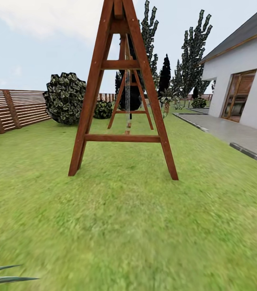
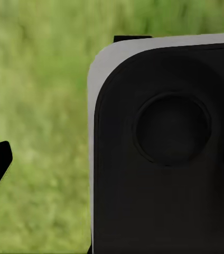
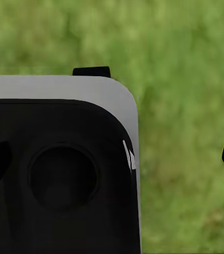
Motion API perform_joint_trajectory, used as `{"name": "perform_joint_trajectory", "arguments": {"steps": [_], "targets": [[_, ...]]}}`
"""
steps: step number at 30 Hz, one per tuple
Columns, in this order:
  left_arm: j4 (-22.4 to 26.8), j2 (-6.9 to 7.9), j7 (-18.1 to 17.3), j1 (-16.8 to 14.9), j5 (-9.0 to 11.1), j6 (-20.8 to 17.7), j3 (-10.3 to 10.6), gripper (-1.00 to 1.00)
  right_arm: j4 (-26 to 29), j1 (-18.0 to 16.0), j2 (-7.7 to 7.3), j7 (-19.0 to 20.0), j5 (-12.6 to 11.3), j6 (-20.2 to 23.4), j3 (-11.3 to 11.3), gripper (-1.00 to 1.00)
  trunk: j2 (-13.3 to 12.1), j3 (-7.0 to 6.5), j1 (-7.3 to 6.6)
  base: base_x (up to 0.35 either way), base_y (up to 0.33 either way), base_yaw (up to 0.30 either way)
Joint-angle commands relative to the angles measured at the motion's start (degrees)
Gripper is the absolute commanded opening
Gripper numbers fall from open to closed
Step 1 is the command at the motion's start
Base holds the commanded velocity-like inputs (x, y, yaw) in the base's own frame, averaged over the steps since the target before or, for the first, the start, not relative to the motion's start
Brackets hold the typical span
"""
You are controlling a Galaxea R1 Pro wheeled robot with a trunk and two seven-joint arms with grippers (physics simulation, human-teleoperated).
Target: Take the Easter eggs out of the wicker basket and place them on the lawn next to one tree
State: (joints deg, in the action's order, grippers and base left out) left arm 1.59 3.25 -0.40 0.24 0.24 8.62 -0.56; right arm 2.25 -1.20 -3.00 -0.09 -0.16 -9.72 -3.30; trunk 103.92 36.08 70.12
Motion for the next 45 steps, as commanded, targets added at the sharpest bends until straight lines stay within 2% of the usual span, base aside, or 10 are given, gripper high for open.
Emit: {"name": "perform_joint_trajectory", "arguments": {"steps": [1,21,45], "targets": [[0.08,0.01,-0.04,0.02,0.02,0.08,-0.05,1.0,-0.05,-0.03,0.01,0.0,-0.01,-0.21,-0.31,1.0,0.02,0.04,0.03,0.319,-0.077,0.0],[0.08,0.01,-0.04,0.02,0.02,0.08,-0.05,1.0,-0.05,-0.03,0.01,0.0,-0.01,-0.21,-0.31,1.0,0.02,0.04,0.03,0.319,-0.077,0.035],[0.08,-0.03,-0.04,0.02,0.02,0.08,-0.05,1.0,-0.05,-0.03,0.01,0.0,-0.01,-0.21,-0.31,1.0,0.02,0.04,0.03,0.318,-0.091,0.264]]}}
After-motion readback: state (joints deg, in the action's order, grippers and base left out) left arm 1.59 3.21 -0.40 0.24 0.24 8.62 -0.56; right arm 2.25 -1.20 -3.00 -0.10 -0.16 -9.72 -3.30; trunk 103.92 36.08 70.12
